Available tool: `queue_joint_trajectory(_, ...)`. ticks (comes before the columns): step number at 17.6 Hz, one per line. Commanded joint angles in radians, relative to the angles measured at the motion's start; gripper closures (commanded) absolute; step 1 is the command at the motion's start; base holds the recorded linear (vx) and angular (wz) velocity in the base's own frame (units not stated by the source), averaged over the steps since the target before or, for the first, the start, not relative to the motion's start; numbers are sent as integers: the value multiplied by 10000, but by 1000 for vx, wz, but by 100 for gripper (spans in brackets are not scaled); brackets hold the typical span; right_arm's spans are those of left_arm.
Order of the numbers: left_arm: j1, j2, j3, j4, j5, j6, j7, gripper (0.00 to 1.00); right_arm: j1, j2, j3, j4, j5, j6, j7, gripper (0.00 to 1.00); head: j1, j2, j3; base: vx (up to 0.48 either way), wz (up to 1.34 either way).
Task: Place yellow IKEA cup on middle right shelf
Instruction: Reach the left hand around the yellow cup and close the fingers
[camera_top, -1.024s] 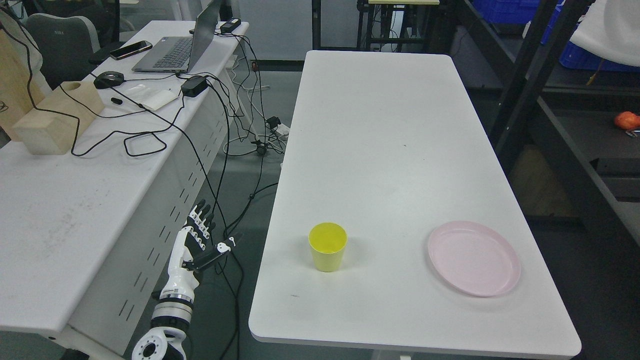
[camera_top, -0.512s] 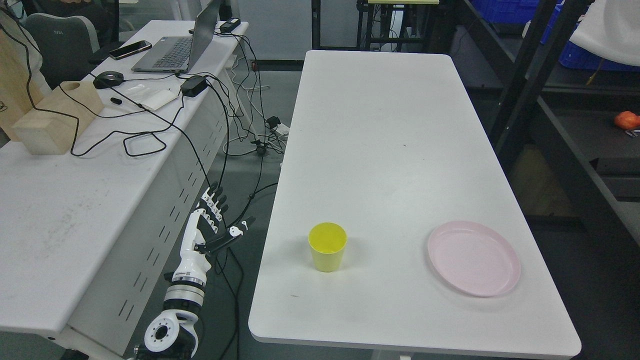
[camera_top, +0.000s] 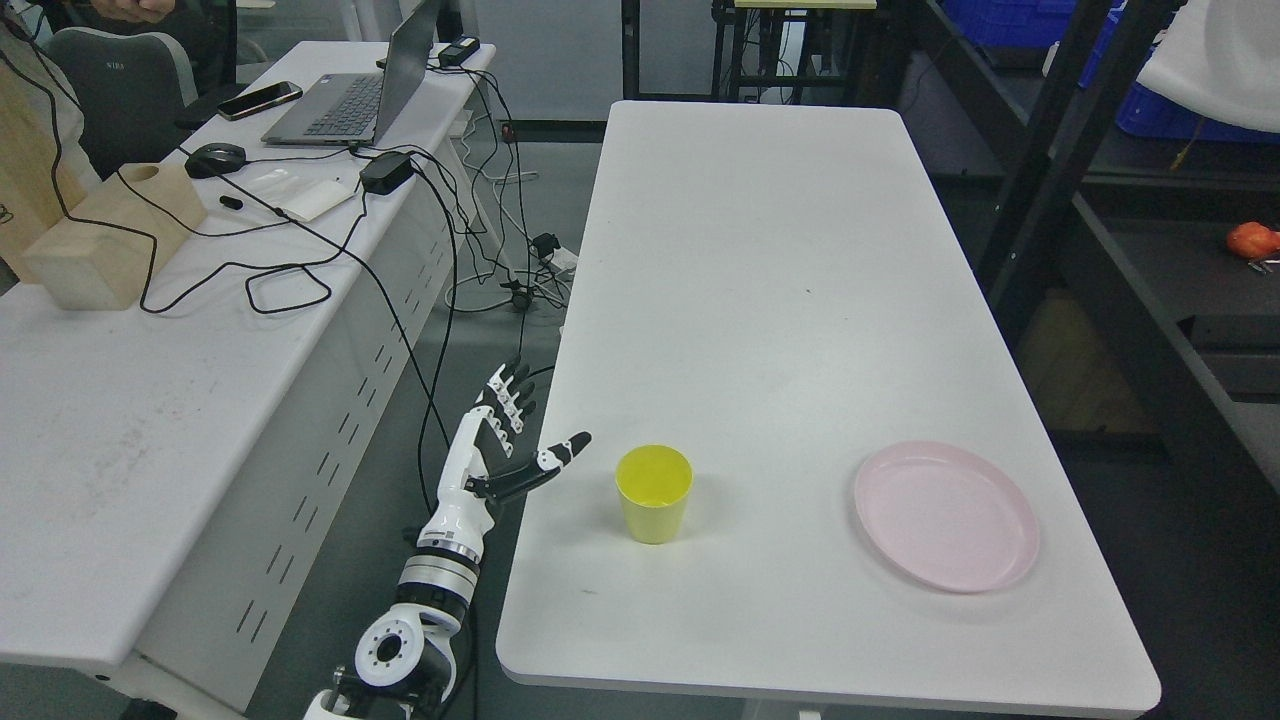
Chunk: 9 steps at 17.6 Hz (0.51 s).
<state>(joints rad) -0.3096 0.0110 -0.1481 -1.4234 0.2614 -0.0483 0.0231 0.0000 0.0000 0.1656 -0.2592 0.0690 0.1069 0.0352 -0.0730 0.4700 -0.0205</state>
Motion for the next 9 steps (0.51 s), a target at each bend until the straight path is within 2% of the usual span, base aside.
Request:
queue_joint_trajectory(1, -79, 64, -1801, 198, 39, -8, -62, 1, 61, -175, 0, 0, 0, -10, 1, 1, 0, 0, 0, 0, 0)
queue_joint_trajectory(9, -64, 64, -2630, 474, 423, 7, -62, 2, 61, -175, 0, 0, 0, -10, 16, 1, 0, 0, 0, 0, 0)
